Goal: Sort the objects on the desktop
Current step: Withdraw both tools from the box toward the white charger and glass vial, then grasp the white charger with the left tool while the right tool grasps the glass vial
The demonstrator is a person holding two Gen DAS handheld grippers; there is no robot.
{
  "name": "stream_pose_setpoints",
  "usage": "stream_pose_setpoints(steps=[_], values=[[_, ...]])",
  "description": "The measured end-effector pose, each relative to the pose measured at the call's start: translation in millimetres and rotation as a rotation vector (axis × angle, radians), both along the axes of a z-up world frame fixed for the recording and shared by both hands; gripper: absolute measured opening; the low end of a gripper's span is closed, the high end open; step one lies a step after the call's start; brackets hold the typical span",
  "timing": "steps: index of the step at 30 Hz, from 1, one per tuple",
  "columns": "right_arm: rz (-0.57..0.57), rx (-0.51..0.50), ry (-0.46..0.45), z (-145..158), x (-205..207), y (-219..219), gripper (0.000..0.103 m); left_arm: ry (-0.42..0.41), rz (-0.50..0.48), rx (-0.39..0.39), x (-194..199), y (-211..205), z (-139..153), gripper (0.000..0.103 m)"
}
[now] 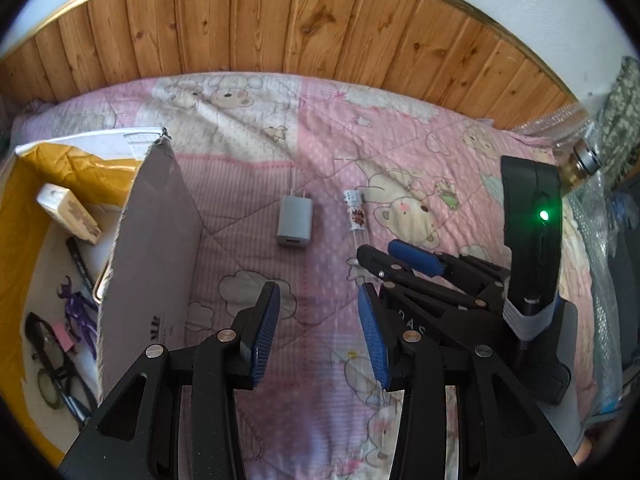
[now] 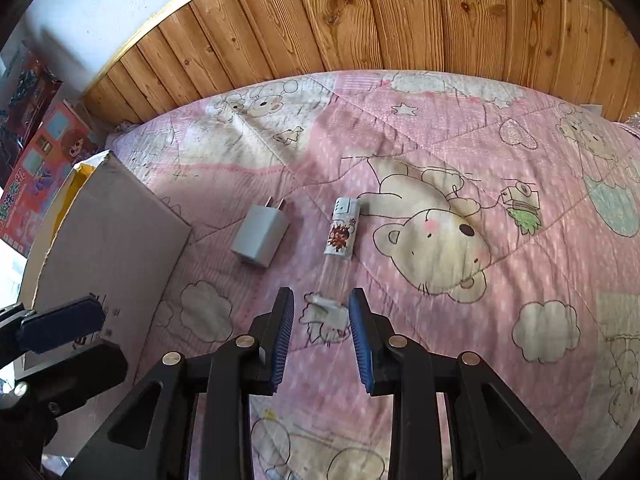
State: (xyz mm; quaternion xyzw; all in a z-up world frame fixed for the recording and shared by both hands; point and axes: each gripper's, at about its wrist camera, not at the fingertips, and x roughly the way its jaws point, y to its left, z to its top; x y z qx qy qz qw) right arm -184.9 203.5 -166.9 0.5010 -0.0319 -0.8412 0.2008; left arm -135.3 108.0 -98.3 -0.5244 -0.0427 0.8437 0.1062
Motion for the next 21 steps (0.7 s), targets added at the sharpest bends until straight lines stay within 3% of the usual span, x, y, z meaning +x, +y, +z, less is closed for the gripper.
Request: stream_pose_setpoints(steps=[4, 7, 12, 18, 20, 21], values=[[0.028, 0.012, -0.001, -17.2, -15.7, -4.8, 0.035, -0.028, 0.038, 0.001, -27.9, 2.5, -25.2, 0.043], [0.062, 0.027, 0.050, -24.9, -20.1, -7.4, 0.034, -0.051, 0.061, -0.013, -45.7, 6.6, -45.4, 0.043], [0.094, 0.060, 0.082, -25.8, -24.8, -6.0, 0.021, -0.065, 0.096, -0.030, -68.8, 6.9, -67.4, 0.043], [0.096, 0.025, 0.065, -26.6, -29.4, 3.9, 0.020, -0.038, 0.073, -0.057, -84.3, 11.6, -81.1, 0.043], [0.084, 0.009, 0.056, -26.8, -29.6, 7.5, 0.020, -0.022, 0.062, -0.065, -84.5, 12.7, -79.5, 0.032], [0.075, 0.002, 0.052, -26.6, -29.6, 9.8, 0.020, -0.015, 0.053, -0.080, -83.7, 14.5, -79.1, 0.032]])
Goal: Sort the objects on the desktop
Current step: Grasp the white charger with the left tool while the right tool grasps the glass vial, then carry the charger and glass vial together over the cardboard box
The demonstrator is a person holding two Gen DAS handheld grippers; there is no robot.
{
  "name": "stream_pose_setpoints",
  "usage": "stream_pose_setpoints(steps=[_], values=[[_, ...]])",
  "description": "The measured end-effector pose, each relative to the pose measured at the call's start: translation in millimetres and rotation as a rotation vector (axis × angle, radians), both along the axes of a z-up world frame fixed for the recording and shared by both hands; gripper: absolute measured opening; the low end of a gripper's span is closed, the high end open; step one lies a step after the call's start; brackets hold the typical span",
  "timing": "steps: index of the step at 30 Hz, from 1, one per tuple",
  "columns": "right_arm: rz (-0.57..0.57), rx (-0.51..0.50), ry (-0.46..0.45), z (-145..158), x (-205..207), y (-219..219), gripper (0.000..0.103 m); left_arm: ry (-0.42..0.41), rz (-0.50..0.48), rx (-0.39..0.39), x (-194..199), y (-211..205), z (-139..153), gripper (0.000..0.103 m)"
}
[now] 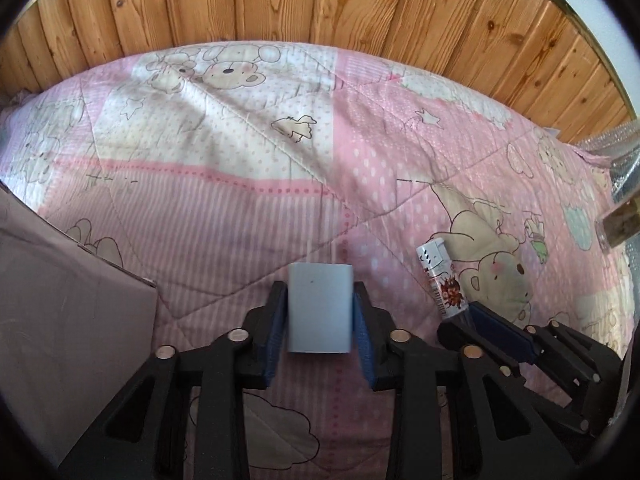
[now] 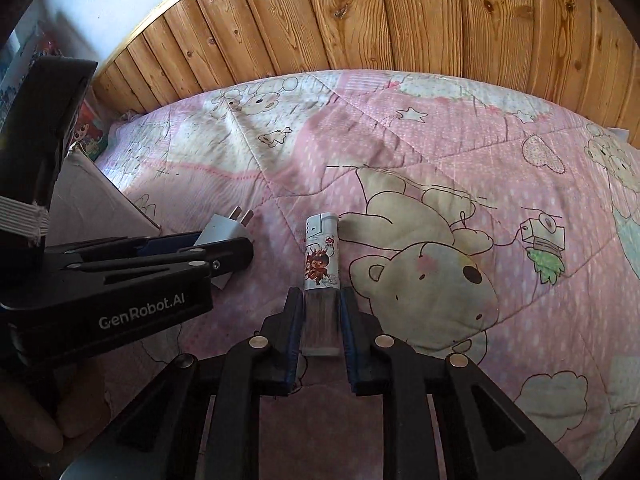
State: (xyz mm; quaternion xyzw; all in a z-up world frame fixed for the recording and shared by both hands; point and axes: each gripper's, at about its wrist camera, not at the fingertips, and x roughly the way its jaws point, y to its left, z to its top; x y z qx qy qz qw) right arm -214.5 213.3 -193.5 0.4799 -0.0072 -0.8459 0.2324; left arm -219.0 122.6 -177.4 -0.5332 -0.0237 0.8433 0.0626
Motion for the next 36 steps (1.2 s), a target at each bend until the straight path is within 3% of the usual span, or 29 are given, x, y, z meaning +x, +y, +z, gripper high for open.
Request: stream_pose_setpoints(steps=[5, 11, 19, 36], values=[[-0.042, -0.012, -0.021, 2.8, 3.1, 8.7, 0.020, 0.000, 0.005, 0.028, 14.5, -3.8, 8.6, 0.031], [-0.067, -0.013, -0.040, 15.6, 24.5, 10.3, 0.020, 0.038, -0.018, 0.041, 55.2, -7.8, 40.8, 0.031], [-0.038, 0.045, -0.020, 40.5, 71.6, 5.1, 0.020, 0.080, -0.028, 0.074, 112.9, -21.2, 80.3, 0.031], [-0.009, -0.051, 0.011, 82.4, 179.7, -8.6, 0.020, 0.161, -0.030, 0.115, 208.7, -57.0, 131.6, 0.031]])
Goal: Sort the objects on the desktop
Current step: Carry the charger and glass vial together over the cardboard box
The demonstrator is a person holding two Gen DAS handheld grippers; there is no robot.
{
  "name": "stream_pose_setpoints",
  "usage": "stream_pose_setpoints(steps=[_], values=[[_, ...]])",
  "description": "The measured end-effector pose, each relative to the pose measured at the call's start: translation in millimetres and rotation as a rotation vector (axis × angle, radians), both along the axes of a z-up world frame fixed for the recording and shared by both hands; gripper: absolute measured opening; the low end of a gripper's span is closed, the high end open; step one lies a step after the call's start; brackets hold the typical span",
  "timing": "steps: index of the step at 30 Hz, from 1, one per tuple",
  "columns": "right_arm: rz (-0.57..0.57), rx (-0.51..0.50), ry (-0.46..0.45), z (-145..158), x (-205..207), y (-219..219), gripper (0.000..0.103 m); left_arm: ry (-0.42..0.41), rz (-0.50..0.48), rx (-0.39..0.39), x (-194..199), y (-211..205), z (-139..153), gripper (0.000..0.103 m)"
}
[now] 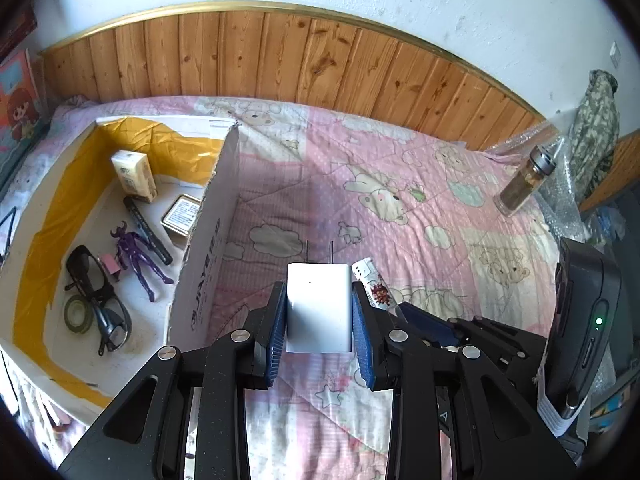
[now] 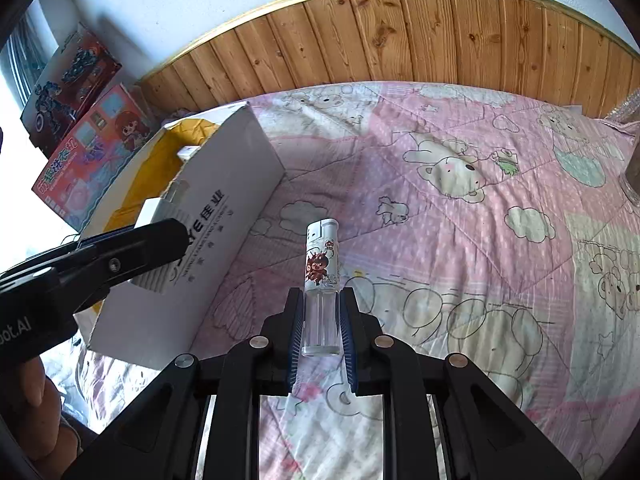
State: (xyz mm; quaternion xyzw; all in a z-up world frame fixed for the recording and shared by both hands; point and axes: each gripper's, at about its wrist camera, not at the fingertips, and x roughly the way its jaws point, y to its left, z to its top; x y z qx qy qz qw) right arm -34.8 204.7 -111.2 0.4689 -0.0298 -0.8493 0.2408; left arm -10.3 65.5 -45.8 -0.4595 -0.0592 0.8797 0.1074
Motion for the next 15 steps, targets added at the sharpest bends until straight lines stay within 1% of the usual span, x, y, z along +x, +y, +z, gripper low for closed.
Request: stream_pose_setpoints(steps=[10, 15], values=[[0.048, -0.037, 0.052, 32.4, 51.2, -14.3, 0.020, 0.030, -0.002, 0.013, 37.9, -21.9, 18.9, 0.031], [0.075, -0.039, 0.064, 39.4, 68.7, -22.3, 0.020, 0.035, 0.021, 0.026, 49.8, -41.3, 24.0, 0.031]])
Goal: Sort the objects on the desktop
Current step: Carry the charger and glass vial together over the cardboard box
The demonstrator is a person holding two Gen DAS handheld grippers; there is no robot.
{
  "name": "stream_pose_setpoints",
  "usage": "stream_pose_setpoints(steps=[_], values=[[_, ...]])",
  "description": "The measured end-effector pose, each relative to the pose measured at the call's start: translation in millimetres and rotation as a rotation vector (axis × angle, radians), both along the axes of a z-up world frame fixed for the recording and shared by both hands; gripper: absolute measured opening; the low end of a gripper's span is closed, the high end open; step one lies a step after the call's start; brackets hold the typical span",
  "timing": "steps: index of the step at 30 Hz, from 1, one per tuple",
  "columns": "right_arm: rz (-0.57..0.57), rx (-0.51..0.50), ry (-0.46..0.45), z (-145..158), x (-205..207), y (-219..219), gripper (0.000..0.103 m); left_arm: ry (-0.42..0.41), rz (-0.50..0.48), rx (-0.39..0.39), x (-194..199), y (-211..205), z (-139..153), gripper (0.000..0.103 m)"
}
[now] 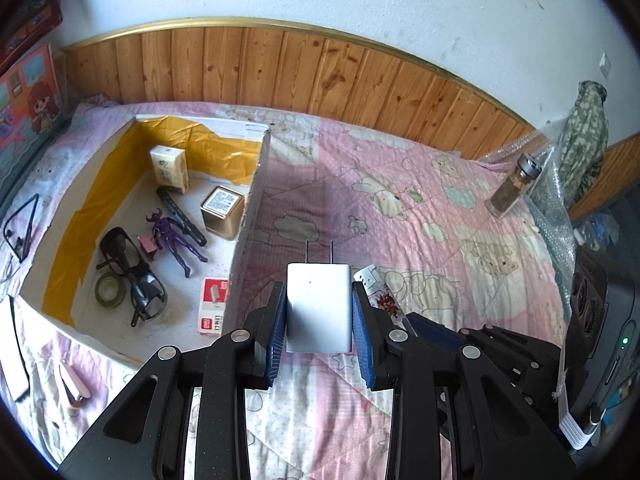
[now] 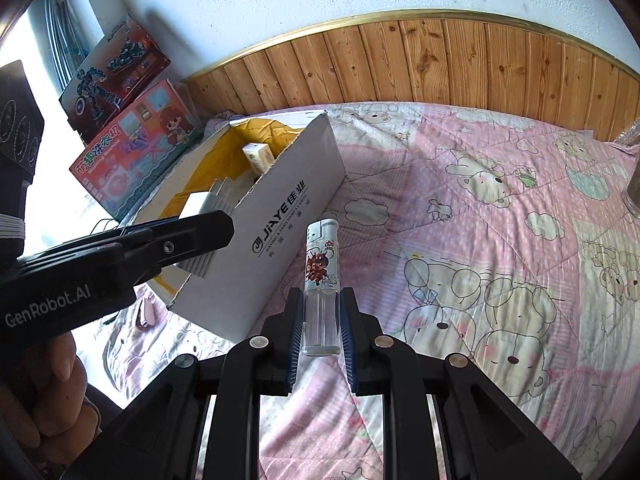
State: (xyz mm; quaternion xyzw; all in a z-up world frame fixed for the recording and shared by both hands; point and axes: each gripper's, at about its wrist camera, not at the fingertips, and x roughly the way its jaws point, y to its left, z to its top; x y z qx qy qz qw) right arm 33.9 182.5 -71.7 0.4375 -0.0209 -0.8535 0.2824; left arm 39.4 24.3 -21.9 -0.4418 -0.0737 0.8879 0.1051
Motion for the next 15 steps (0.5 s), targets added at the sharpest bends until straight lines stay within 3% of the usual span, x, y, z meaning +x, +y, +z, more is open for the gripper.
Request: stream_pose_setpoints(steps=[15], values=[[0.063, -0.007, 0.027, 16.3, 24.2, -30.7, 0.020, -0.013, 0.079, 0.046, 8.0, -68.4, 4.0, 0.031]])
